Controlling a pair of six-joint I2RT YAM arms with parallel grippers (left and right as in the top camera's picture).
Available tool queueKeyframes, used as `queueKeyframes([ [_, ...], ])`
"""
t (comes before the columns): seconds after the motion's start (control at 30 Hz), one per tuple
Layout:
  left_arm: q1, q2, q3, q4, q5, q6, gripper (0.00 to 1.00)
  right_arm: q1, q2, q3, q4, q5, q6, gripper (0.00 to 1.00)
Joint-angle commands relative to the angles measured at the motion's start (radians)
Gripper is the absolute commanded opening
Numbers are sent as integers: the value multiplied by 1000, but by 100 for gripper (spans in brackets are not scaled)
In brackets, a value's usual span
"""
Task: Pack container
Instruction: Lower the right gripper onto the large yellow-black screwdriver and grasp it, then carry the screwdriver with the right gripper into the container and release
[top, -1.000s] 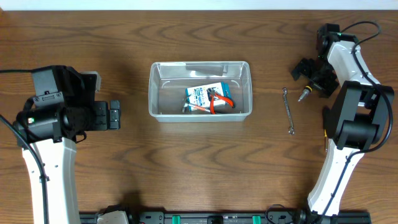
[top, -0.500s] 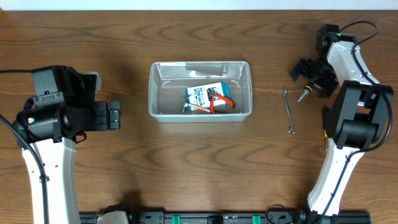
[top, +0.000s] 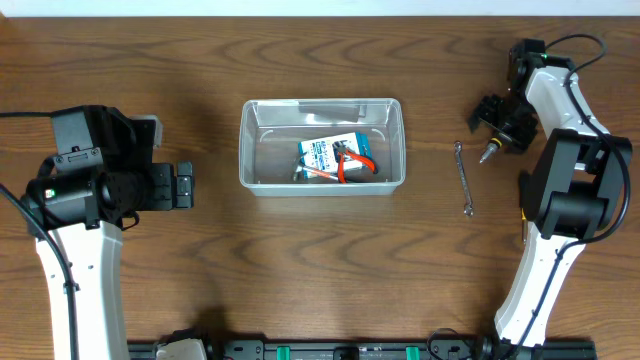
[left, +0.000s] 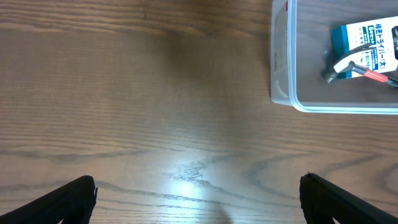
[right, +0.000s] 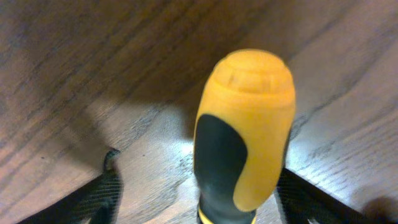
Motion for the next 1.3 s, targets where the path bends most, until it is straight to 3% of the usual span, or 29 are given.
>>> queueKeyframes([
  [0.0,-2,-2,-10,-3,6,13,98,-14,45,-14,-5,18,-12,59],
  [0.07,-2,-2,-10,-3,6,13,98,-14,45,-14,-6,18,-12,50],
  [0.37,-2,-2,-10,-3,6,13,98,-14,45,-14,-13,18,-12,47],
  [0.5,-2,-2,-10,-3,6,13,98,-14,45,-14,-16,18,-12,36],
  [0.87,-2,-2,-10,-3,6,13,98,-14,45,-14,-18,18,-12,22],
  [1.03,-2,-2,-10,-3,6,13,98,-14,45,-14,-19,14,-12,2],
  [1.27,-2,-2,-10,-3,6,13,98,-14,42,-12,-19,11,-69,1],
])
